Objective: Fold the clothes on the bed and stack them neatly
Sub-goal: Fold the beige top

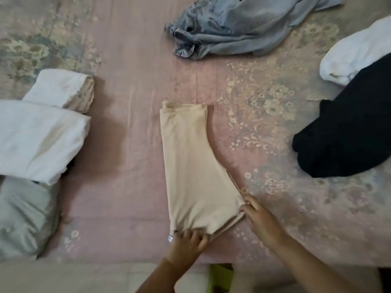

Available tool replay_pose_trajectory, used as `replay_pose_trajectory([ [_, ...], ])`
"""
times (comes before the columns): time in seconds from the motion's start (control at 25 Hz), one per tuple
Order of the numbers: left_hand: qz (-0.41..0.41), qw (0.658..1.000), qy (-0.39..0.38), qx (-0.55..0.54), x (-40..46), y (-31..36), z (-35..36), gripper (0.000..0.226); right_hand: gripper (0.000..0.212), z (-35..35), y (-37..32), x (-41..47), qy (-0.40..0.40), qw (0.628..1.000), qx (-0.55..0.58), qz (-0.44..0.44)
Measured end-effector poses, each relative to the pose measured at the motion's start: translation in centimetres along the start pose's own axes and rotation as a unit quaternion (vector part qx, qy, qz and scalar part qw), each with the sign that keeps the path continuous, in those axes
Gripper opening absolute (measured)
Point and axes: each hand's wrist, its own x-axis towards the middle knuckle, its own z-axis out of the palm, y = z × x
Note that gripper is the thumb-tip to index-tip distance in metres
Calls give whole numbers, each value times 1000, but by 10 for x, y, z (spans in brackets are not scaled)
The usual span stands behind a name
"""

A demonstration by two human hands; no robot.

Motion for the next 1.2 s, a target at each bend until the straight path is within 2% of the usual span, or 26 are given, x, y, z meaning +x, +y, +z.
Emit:
replay_pose_trajectory([
  [0.12,-16,994,-110,-14,-7,6,1,68,14,3,-7,3,29,998,50,21],
  [0.2,-25,989,-142,1,-13,8,-3,76,13,8,-20,2,67,995,73,23],
  [0.28,-61,991,-114,-30,-21,9,-5,68,13,17,-43,4,81,994,76,-22],
  [0.4,-101,980,-49,-166,-38,6,-3,50,14,35,-80,9,54,987,28,-151],
  [0.44,-103,978,-27,-177,-44,4,-6,49,17,41,-88,10,37,981,7,-192],
  [0.56,-92,985,92,-115,-56,-11,-6,41,58,54,-86,8,-18,973,-23,-231],
  [0.64,-45,988,133,-60,-61,-25,-3,33,77,53,-70,1,7,975,-55,-214],
  [0.72,4,997,70,-26,-61,-42,-2,53,85,47,-51,-7,45,973,-136,-181],
  [0.8,26,1000,-2,1,-56,-58,-4,74,92,42,-37,-7,14,966,-190,-176],
  [0.84,28,999,-16,12,-50,-66,-8,77,91,40,-34,-3,-4,960,-201,-196],
  [0.88,34,999,0,14,-42,-73,-11,73,89,38,-34,4,-17,953,-209,-219],
  [0.96,63,994,71,-59,-27,-82,-11,55,77,35,-36,21,-14,936,-229,-268],
  [1.04,42,967,126,-215,-16,-88,-12,45,56,35,-38,36,32,927,-216,-304],
  [1.08,-19,936,134,-324,-10,-93,-14,40,46,35,-39,43,48,945,-145,-291],
  [1.12,-114,883,114,-441,-1,-102,-18,34,39,33,-43,51,35,972,-23,-231],
  [1.16,-216,809,81,-540,10,-113,-23,27,33,27,-49,59,12,983,126,-132],
  [1.2,-316,728,75,-604,23,-126,-27,21,28,19,-54,68,13,965,259,-25],
])
